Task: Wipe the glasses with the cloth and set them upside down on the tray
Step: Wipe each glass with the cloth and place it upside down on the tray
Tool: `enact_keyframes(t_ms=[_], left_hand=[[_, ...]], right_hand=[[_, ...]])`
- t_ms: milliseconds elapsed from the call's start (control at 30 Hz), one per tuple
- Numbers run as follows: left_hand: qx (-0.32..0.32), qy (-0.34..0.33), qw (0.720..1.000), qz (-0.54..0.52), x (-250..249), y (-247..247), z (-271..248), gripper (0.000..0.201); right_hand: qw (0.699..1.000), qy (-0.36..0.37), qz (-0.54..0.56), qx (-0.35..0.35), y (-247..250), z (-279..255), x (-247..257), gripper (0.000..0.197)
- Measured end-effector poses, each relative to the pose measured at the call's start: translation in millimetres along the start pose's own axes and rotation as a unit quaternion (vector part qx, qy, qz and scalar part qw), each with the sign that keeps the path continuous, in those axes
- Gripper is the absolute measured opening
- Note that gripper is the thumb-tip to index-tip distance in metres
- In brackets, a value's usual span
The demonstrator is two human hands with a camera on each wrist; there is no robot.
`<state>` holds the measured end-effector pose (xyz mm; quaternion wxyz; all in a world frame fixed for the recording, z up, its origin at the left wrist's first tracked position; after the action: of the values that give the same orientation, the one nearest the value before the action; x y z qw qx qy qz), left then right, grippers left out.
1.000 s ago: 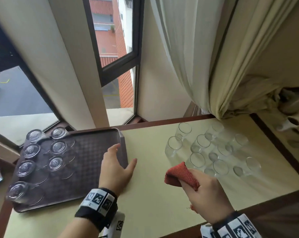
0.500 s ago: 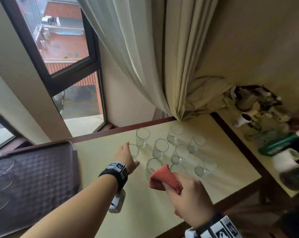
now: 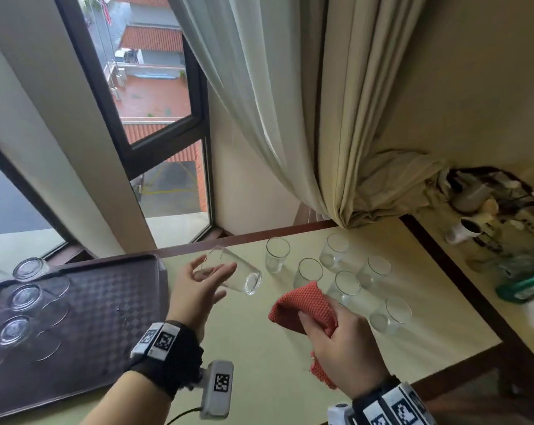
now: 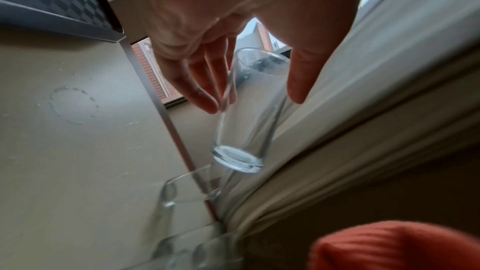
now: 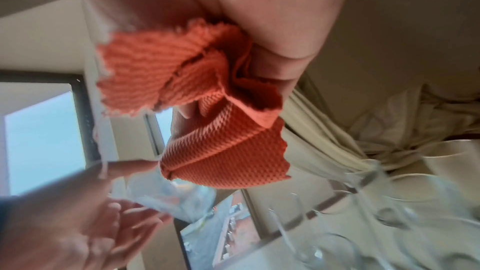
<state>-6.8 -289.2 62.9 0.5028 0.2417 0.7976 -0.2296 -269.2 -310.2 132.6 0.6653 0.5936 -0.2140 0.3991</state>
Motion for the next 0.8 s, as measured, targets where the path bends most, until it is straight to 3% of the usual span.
enact_keyframes(t_ms=[100, 233, 400, 467, 567, 633, 700, 800], left_hand=[[0.041, 0.018, 0.994, -0.096, -45.2, 32.2, -19.0, 0.07], [0.045, 0.028, 0.984, -0.167, -97.8, 68.8, -38.9, 0.039], [0.094, -0.014, 0.989, -0.112, -145.0, 86.6, -63.6, 0.058], [0.091, -0.036, 0.99, -0.099, -159.5, 91.3, -70.2, 0.061], [0.079, -0.088, 0.987, -0.107, -182.8, 103.2, -71.6, 0.072], [0.061, -0.114, 0.982, -0.134, -199.2, 112.9, -66.5, 0.073], [0.053, -0.135, 0.978, -0.151, -215.3, 123.7, -62.8, 0.084], [0.047, -0.158, 0.978, -0.126, -228.3, 139.6, -62.4, 0.085]], right_hand=[[0.998, 0.015, 0.04, -0.041, -9.0, 9.8, 32.0, 0.013], [0.988, 0.096, 0.076, -0.098, -24.6, 28.1, 103.7, 0.017], [0.957, 0.207, 0.151, -0.137, -56.3, 41.2, 208.5, 0.019], [0.947, 0.231, 0.192, -0.115, -69.1, 39.2, 241.6, 0.01], [0.931, 0.267, 0.25, 0.005, -96.6, 24.8, 282.4, 0.046], [0.906, 0.328, 0.263, 0.053, -109.1, 10.4, 298.5, 0.062], [0.884, 0.376, 0.27, 0.063, -118.8, -1.9, 302.0, 0.061], [0.865, 0.372, 0.332, 0.062, -126.7, -15.0, 297.3, 0.053]])
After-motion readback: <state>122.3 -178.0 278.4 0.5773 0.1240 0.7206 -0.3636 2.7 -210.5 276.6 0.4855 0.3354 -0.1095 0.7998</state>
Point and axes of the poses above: each hand's wrist, its own z-axis towards the middle knuckle, its own y-axis out of the back of the hand, x = y × z, the point moved 4 cm from there along z, towards the middle knuckle, and after that the axes turned 12 degrees about -x, right-handed, at the moved point
